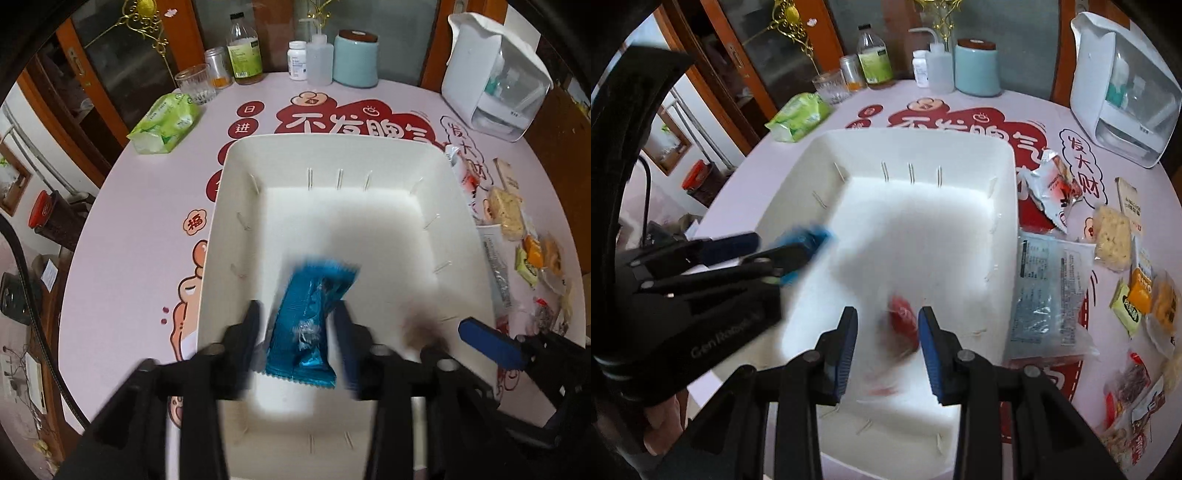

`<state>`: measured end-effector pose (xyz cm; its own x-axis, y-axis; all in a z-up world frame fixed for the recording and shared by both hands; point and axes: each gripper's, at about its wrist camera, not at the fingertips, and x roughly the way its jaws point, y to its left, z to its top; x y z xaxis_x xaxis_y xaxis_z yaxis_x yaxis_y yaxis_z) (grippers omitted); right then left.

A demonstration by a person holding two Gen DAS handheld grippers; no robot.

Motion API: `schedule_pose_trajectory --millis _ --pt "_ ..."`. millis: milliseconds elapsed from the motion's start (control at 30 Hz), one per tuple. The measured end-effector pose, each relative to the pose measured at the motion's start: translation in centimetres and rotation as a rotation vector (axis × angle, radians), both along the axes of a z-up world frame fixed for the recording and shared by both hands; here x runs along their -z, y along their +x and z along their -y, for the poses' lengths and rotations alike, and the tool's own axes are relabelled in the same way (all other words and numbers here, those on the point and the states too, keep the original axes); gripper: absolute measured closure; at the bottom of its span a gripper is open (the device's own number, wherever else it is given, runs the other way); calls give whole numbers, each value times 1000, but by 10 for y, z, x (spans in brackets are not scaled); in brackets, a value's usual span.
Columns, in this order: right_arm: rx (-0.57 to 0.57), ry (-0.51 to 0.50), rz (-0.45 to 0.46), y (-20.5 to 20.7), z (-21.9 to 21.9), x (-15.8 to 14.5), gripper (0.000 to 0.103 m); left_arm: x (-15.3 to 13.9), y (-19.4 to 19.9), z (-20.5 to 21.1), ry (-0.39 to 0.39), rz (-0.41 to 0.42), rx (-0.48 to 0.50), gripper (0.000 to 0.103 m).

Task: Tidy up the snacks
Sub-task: 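Carry both packets into the white tray and open both tools, then move the left tool to a clear nut bag and grasp it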

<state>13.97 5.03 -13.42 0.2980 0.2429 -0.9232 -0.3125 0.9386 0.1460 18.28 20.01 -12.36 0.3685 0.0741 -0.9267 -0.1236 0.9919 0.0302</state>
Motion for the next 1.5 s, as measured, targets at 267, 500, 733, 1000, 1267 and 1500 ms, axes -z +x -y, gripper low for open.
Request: schedule_pose_trajectory --millis 267,500,733,1000,1267,1500 --pt "-8 -8 -25 -6 -11 10 59 10 8 0 -66 -15 40 17" --pt "5 -10 -18 -9 -12 7 55 6 3 -9 -89 -5 21 1" --pt "14 4 16 -14 -10 -5 55 -10 -8 -10 -51 36 10 1" --pt "0 13 73 -23 -5 -32 55 -37 -22 -8 -41 83 -5 1" --pt "-29 28 131 -32 3 -58 55 -63 -43 0 9 147 -34 1" --pt "-39 53 181 -48 29 -83 55 -86 -64 22 34 204 -58 1"
